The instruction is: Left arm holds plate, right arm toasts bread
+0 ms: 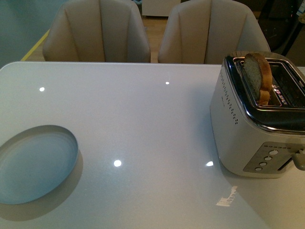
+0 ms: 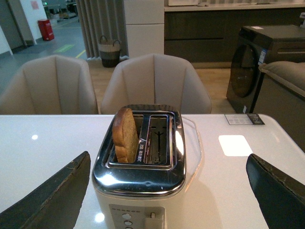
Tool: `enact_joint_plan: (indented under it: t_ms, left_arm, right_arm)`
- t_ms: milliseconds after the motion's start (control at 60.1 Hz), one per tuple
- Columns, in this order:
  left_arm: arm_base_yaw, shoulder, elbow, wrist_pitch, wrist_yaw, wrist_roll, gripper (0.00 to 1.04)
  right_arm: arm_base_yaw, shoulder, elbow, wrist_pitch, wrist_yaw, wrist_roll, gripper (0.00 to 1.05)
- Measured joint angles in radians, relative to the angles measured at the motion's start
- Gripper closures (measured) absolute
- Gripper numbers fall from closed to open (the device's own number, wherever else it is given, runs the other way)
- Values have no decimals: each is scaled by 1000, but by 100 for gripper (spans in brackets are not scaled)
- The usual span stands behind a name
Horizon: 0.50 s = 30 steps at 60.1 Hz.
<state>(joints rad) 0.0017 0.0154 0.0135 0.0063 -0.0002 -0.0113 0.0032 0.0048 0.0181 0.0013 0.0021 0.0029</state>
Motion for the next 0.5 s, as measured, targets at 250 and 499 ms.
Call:
enact_joint_plan:
  t_ms: [250,499]
  left_arm:
    - [0,-9,0,-5,0,0,102]
    - [0,-9,0,-5,0,0,78]
  right_arm:
    - [0,0,0,0,0,0,9]
    - [0,0,0,0,0,0,9]
